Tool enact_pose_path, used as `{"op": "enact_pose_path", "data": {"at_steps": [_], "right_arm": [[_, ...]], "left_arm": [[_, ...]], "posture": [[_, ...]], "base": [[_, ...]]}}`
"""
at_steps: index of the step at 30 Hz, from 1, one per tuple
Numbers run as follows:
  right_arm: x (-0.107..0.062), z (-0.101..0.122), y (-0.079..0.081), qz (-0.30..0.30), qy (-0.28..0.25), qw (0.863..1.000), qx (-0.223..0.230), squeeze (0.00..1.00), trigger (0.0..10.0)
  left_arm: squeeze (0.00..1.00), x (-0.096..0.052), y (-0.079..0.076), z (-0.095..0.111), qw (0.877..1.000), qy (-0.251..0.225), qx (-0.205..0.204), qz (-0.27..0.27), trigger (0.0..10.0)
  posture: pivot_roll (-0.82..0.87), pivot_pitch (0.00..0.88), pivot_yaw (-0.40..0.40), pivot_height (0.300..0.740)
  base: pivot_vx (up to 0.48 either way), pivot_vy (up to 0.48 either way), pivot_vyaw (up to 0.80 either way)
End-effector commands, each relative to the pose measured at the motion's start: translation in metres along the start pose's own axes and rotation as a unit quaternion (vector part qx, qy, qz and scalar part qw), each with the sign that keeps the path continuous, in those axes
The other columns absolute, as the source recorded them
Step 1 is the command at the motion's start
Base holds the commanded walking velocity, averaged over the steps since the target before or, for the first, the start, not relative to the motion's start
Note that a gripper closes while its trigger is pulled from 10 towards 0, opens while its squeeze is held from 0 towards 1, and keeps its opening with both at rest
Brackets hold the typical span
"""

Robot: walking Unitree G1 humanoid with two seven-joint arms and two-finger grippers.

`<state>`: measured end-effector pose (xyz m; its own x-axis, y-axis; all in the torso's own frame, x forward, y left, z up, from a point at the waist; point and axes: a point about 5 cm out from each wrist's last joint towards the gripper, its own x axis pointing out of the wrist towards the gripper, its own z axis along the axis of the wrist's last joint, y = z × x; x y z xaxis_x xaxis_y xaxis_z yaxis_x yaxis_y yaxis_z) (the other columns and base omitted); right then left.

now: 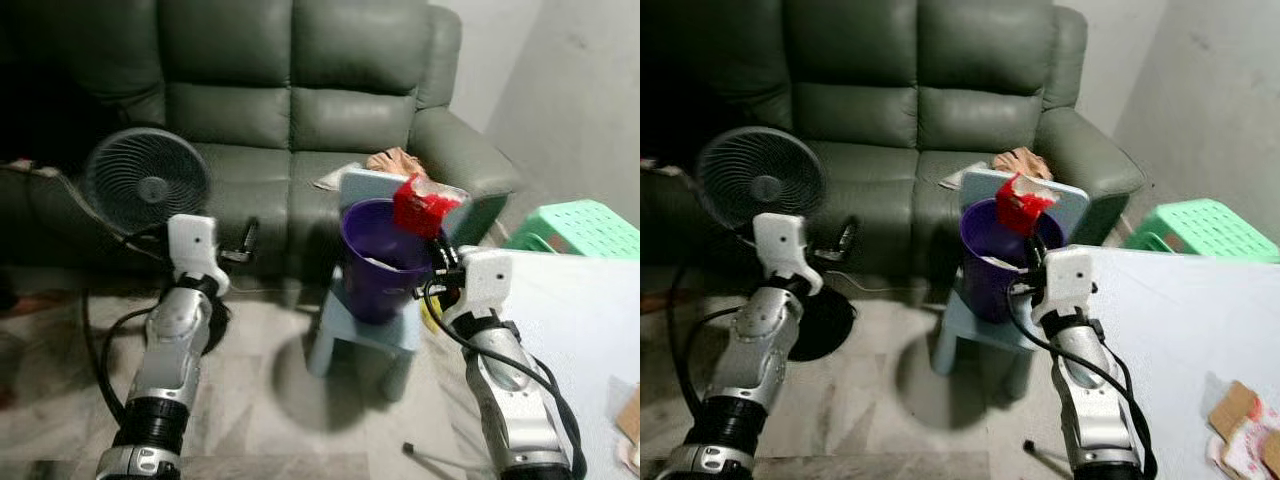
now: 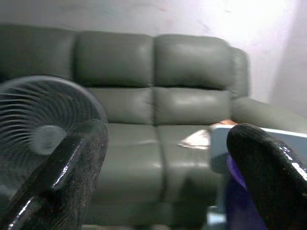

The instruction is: Picking trash to rubbish bin

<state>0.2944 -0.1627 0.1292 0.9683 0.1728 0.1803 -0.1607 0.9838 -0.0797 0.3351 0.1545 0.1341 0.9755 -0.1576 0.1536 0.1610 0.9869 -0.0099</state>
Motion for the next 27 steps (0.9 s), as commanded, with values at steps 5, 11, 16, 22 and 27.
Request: {"op": "enact_pose_path", "data": {"at_steps": [5, 11, 16, 22, 27], "right_arm": [[-0.0030, 0.0009, -0.0062, -0.008, -0.002, 1.000, 0.008, 0.00, 10.0], [-0.0029, 0.0011, -0.0056, -0.004, -0.003, 1.000, 0.013, 0.00, 10.0], [-0.0030, 0.0010, -0.0046, -0.001, -0.003, 1.000, 0.014, 0.00, 10.0], [-0.0030, 0.0010, -0.0037, 0.002, -0.003, 1.000, 0.015, 0.00, 10.0], [-0.0029, 0.0009, -0.0036, 0.004, -0.004, 1.000, 0.014, 0.00, 10.0]], "left_arm": [[0.00, 0.0035, -0.0106, 0.0027, 1.000, -0.004, -0.007, -0.026, 10.0], [0.00, 0.0035, -0.0101, 0.0029, 1.000, -0.005, -0.012, -0.027, 10.0], [0.00, 0.0034, -0.0096, 0.0027, 1.000, -0.004, -0.015, -0.028, 10.0], [0.00, 0.0039, -0.0092, 0.0028, 0.999, -0.003, -0.016, -0.029, 10.0], [0.00, 0.0042, -0.0092, 0.0034, 0.999, -0.004, -0.016, -0.032, 10.0]], "posture": [[-0.03, 0.000, -0.092, 0.740], [-0.02, 0.000, -0.092, 0.740], [-0.02, 0.000, -0.091, 0.740], [-0.02, 0.000, -0.091, 0.740], [-0.02, 0.000, -0.089, 0.740]], "base": [[0.000, 0.000, 0.00], [0.000, 0.000, 0.00], [0.000, 0.000, 0.00], [0.157, 0.000, 0.00], [0.354, 0.000, 0.00]]}}
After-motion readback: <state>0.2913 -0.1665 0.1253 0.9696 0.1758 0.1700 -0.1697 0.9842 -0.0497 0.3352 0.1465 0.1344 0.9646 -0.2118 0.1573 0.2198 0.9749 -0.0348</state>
